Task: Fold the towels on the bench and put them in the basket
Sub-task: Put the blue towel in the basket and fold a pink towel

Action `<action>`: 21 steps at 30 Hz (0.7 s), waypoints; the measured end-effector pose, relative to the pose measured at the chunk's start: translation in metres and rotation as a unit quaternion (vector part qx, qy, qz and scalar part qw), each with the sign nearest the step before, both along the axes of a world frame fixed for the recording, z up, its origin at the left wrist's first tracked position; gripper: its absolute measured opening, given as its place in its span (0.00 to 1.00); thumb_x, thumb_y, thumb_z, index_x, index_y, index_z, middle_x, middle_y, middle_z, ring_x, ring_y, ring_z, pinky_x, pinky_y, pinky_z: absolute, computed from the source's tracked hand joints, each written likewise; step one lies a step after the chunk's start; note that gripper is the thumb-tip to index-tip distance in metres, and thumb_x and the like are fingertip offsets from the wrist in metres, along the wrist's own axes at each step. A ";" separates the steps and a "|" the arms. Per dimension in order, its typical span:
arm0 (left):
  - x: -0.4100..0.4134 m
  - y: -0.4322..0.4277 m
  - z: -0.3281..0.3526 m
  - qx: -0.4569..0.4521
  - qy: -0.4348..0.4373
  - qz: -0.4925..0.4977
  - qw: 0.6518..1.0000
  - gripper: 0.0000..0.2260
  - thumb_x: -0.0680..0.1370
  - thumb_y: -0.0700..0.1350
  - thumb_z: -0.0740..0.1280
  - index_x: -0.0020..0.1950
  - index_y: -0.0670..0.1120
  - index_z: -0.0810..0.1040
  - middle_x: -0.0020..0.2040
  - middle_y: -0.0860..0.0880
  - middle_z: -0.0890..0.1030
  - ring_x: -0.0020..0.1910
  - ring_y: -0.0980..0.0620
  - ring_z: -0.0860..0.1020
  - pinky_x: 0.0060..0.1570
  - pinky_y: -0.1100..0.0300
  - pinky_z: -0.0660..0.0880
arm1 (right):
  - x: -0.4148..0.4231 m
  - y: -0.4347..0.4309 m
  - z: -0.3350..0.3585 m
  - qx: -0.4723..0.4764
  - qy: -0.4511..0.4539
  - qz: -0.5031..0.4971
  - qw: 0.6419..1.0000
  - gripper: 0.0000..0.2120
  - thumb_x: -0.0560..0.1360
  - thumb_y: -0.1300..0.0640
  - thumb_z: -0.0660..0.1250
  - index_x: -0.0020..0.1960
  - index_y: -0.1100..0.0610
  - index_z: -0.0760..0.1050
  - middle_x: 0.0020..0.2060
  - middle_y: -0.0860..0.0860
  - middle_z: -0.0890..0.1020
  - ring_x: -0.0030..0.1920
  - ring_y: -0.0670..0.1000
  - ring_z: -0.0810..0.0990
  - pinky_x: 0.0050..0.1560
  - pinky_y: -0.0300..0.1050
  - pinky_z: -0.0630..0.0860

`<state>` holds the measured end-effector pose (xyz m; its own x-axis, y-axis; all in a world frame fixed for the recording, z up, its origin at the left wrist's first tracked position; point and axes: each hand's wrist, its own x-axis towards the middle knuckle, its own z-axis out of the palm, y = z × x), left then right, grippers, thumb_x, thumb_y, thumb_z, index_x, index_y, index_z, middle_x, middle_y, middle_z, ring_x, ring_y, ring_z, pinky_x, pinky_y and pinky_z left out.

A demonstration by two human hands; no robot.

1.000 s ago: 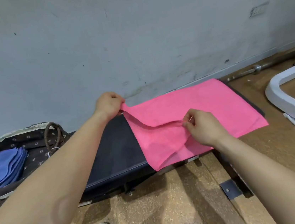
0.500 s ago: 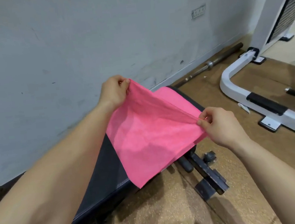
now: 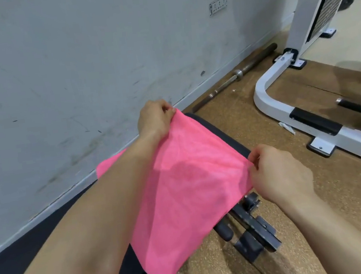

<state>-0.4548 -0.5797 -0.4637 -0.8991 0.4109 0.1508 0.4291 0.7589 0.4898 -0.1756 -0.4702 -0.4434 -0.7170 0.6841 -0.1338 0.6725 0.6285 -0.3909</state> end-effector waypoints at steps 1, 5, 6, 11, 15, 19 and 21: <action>-0.002 0.001 -0.007 -0.014 -0.016 0.000 1.000 0.06 0.78 0.53 0.68 0.49 0.52 0.81 0.52 0.47 0.83 0.53 0.45 0.80 0.53 0.52 0.76 | -0.001 -0.001 0.000 0.001 -0.008 0.003 1.000 0.05 0.77 0.55 0.62 0.50 0.45 0.73 0.44 0.46 0.79 0.44 0.53 0.78 0.40 0.48 0.74; -0.009 0.004 -0.025 -0.024 -0.106 -0.006 0.994 0.08 0.80 0.52 0.66 0.54 0.49 0.78 0.58 0.45 0.81 0.59 0.43 0.77 0.57 0.55 0.71 | -0.001 -0.003 0.000 0.019 -0.014 0.015 1.000 0.15 0.78 0.53 0.62 0.64 0.47 0.71 0.57 0.49 0.76 0.56 0.54 0.77 0.48 0.50 0.76; -0.010 0.004 -0.025 -0.007 -0.110 -0.002 0.994 0.08 0.79 0.51 0.68 0.54 0.49 0.78 0.57 0.45 0.82 0.59 0.44 0.78 0.57 0.55 0.72 | -0.001 -0.004 0.001 0.023 -0.018 0.017 0.999 0.16 0.78 0.53 0.61 0.66 0.47 0.70 0.58 0.49 0.76 0.57 0.54 0.76 0.50 0.51 0.76; -0.002 -0.003 -0.014 0.073 -0.095 -0.007 0.993 0.07 0.73 0.45 0.74 0.46 0.52 0.78 0.42 0.51 0.80 0.47 0.48 0.80 0.52 0.55 0.76 | -0.002 -0.011 0.007 0.019 -0.035 0.038 0.999 0.18 0.77 0.51 0.62 0.67 0.49 0.70 0.59 0.50 0.75 0.61 0.55 0.74 0.56 0.53 0.75; 0.027 -0.020 0.007 0.110 -0.072 -0.046 0.990 0.09 0.71 0.41 0.76 0.43 0.52 0.78 0.38 0.56 0.79 0.38 0.55 0.77 0.45 0.61 0.76 | -0.007 -0.019 0.010 -0.010 0.013 0.070 0.997 0.18 0.77 0.51 0.63 0.66 0.48 0.70 0.59 0.49 0.75 0.61 0.53 0.74 0.62 0.55 0.74; 0.077 -0.052 0.033 0.146 -0.079 -0.086 0.982 0.09 0.70 0.38 0.76 0.40 0.51 0.79 0.34 0.58 0.79 0.30 0.65 0.74 0.36 0.73 0.68 | -0.013 -0.030 0.014 -0.069 0.098 0.118 0.986 0.21 0.78 0.52 0.64 0.71 0.49 0.69 0.65 0.49 0.73 0.66 0.53 0.72 0.67 0.54 0.72; 0.104 -0.070 0.040 0.159 -0.118 -0.103 0.975 0.10 0.71 0.37 0.76 0.40 0.51 0.81 0.29 0.60 0.78 0.29 0.63 0.73 0.37 0.70 0.70 | -0.015 -0.037 0.020 -0.075 0.138 0.148 0.976 0.24 0.79 0.53 0.64 0.74 0.48 0.66 0.69 0.48 0.70 0.69 0.53 0.69 0.69 0.52 0.69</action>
